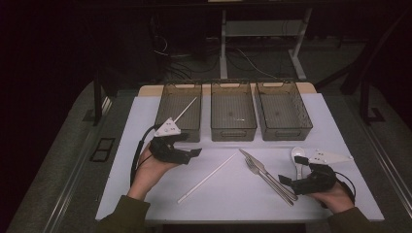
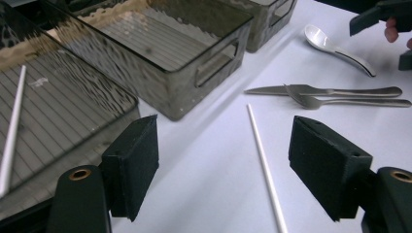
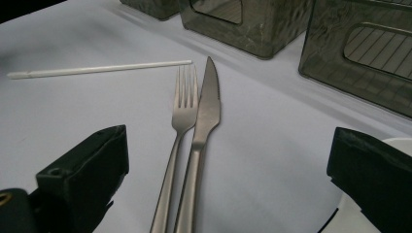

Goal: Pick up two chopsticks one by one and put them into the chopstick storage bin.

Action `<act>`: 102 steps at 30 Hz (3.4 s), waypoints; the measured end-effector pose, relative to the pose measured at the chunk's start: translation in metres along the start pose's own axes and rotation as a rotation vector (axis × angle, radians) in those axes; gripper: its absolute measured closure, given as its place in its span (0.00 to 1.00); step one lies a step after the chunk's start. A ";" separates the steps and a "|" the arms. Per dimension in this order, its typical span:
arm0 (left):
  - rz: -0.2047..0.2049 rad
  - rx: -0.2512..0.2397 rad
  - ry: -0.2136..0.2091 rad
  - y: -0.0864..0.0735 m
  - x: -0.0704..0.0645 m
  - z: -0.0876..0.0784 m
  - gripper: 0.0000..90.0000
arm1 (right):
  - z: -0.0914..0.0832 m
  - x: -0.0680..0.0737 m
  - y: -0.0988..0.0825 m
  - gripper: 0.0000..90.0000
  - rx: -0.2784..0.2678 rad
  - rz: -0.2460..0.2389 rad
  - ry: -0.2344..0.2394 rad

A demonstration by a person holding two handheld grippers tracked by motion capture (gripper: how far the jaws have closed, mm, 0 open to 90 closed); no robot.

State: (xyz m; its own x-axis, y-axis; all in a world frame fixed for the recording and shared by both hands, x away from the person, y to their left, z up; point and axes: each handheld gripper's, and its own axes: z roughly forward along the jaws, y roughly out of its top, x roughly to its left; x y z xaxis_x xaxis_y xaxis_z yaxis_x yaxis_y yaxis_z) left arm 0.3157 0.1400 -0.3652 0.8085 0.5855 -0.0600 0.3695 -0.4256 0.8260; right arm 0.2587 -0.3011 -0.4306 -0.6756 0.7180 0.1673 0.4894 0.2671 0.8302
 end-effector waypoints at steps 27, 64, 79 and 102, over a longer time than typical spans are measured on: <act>0.011 0.113 -0.106 -0.038 -0.039 0.037 0.61 | 0.002 0.002 0.000 0.02 0.004 -0.029 0.027; 0.023 0.295 -0.071 -0.052 -0.046 0.063 0.92 | 0.001 0.002 0.000 0.02 0.002 -0.029 0.019; 0.064 0.290 -0.079 -0.053 -0.044 0.062 0.93 | 0.001 0.002 0.000 0.02 0.002 -0.026 0.019; 0.039 0.189 -0.137 -0.039 -0.034 0.039 0.94 | 0.001 0.002 0.000 0.02 -0.002 -0.026 0.022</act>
State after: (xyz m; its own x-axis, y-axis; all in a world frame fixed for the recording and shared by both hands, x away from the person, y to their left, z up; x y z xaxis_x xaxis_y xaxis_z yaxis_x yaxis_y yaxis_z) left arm 0.2915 0.1101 -0.4169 0.8735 0.4727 -0.1165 0.4058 -0.5748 0.7105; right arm 0.2580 -0.2992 -0.4304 -0.7003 0.6964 0.1570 0.4704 0.2848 0.8352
